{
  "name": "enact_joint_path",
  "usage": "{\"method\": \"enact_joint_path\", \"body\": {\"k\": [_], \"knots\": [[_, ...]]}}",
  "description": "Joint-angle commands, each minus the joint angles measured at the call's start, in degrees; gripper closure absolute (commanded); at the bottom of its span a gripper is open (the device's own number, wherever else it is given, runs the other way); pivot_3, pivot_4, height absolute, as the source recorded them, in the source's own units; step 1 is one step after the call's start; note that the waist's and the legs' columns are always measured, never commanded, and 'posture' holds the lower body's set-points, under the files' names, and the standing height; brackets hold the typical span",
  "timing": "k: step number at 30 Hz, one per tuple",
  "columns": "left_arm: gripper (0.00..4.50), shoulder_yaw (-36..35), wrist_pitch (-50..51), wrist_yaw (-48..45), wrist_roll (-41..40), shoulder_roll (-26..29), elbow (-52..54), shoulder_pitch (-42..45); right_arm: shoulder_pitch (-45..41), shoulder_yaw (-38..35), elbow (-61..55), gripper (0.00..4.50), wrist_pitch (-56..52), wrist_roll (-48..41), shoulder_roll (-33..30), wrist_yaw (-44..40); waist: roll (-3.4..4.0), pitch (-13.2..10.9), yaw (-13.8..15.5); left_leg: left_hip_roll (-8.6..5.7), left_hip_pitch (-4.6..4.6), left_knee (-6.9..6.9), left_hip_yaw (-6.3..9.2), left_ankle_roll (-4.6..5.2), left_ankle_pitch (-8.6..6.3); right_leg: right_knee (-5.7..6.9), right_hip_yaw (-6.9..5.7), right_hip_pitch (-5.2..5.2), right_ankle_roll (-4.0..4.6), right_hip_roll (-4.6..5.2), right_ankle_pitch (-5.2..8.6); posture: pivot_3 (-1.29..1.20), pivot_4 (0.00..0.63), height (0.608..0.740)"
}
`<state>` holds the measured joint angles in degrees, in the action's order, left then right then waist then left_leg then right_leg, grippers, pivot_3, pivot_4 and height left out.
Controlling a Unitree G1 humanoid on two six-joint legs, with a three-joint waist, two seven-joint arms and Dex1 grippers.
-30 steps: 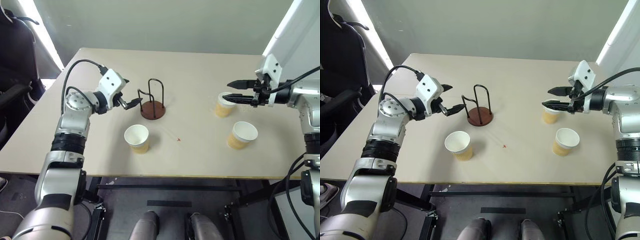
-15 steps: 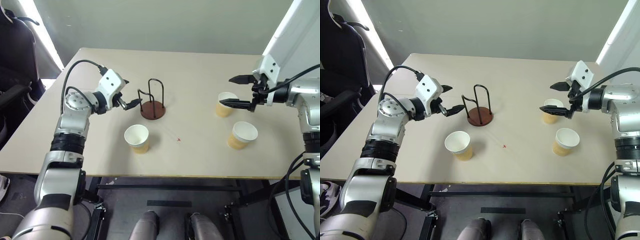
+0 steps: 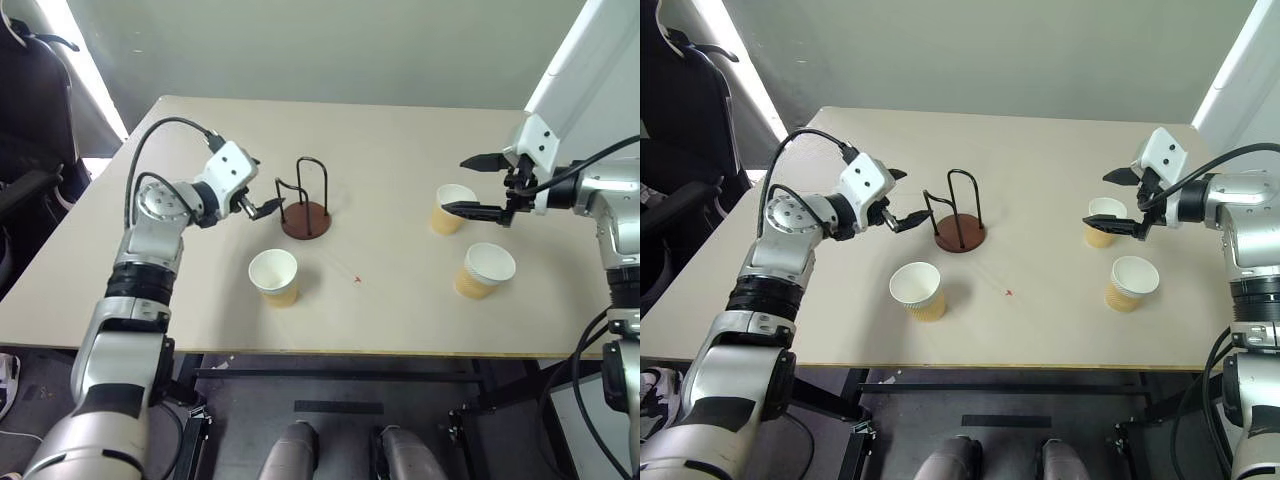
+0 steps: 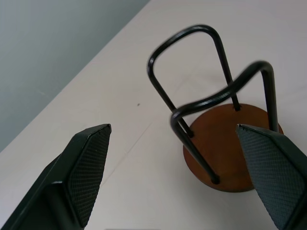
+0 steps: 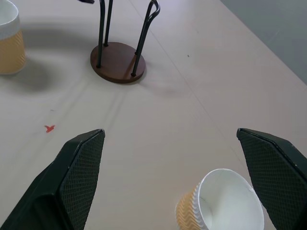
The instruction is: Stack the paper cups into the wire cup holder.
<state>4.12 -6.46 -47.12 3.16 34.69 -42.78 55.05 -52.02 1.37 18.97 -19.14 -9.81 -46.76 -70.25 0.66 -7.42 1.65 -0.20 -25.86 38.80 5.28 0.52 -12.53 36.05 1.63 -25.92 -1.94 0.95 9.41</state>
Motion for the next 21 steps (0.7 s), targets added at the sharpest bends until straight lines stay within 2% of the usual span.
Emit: {"method": "enact_joint_path", "body": {"k": [1, 10, 21], "knots": [[0.0, 0.3, -2.7, 1.7, 1.4, -0.1, -1.0, 2.4, -0.1, -0.9, -1.4, 0.01, 0.7, 0.1, -1.4, 0.6, 0.0, 0.0, 0.0, 0.0, 0.0, 0.0, 0.0, 0.0, 0.0, 0.0, 0.0, 0.0, 0.0, 0.0, 0.0, 0.0, 0.15, 0.74], [0.0, 2.2, -8.1, 9.8, 5.7, -3.5, -9.8, 6.8, 0.8, -1.1, -1.9, 0.01, 1.0, 0.1, -1.7, 1.4, 0.0, 0.0, 0.1, 0.0, 0.0, 0.01, 0.0, 0.0, 0.0, 0.0, 0.0, 0.01, -0.01, 0.0, 0.0, 0.0, 0.15, 0.74], [0.0, 0.8, -9.5, 8.2, 3.3, -6.5, -13.7, 9.2, 1.4, -1.1, -3.0, 0.01, 0.7, 0.0, -2.6, 1.9, 0.0, 0.0, 0.2, -0.01, -0.01, 0.02, -0.01, 0.01, 0.0, -0.01, 0.0, 0.01, -0.02, 0.0, -0.01, 0.0, 0.15, 0.74]]}}
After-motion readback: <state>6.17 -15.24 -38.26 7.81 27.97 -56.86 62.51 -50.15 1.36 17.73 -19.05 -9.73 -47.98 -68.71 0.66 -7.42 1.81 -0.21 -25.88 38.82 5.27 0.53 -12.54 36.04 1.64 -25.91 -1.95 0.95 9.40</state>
